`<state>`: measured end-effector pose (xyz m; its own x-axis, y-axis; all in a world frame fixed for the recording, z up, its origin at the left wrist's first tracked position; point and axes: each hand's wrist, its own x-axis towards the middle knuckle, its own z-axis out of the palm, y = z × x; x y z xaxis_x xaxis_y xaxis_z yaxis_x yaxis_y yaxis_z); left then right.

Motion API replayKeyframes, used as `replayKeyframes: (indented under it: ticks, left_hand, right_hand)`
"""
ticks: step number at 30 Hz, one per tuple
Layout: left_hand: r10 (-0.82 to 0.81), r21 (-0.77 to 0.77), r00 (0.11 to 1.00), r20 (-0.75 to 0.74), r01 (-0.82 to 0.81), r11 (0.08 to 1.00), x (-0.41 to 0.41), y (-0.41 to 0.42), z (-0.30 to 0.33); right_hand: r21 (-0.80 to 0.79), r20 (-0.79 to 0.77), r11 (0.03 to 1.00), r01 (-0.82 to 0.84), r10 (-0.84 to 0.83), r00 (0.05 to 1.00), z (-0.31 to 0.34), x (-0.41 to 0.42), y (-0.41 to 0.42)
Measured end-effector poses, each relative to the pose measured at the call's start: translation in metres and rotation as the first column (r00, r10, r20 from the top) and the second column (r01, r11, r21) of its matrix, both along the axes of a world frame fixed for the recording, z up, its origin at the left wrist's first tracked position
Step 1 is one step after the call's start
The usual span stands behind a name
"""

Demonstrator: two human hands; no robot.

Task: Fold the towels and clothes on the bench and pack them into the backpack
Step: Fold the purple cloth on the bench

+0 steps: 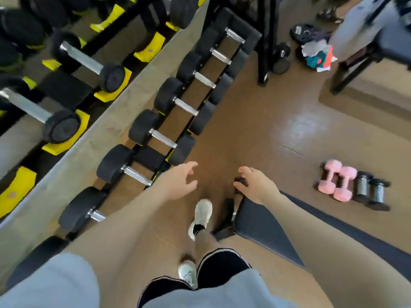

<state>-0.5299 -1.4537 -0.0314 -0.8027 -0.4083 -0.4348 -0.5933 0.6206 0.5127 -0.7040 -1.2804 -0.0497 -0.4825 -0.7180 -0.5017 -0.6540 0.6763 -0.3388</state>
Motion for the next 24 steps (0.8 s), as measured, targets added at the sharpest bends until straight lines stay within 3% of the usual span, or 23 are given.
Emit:
replayKeyframes:
  ticks: [8, 18, 24]
  left_hand:
    - [-0.146, 0.04, 0.989, -0.02, 0.147, 0.988, -0.167, -0.071, 0.004]
    - [-0.323, 0.05, 0.944, -0.064, 0.326, 0.944, -0.394, -0.125, 0.025]
    - [-0.459, 0.011, 0.887, -0.05, 0.46, 0.888, -0.547, -0.148, 0.001]
  right_hand:
    - [0.104, 0.044, 0.973, 0.206, -0.212, 0.976, -0.01, -0.118, -0.041]
    - [-0.024, 0.064, 0.876, 0.483, -0.48, 0.875, 0.024, -0.291, -0.085]
    - [-0.022, 0.025, 0.831, 0.556, -0.555, 0.831, 0.003, -0.413, -0.096]
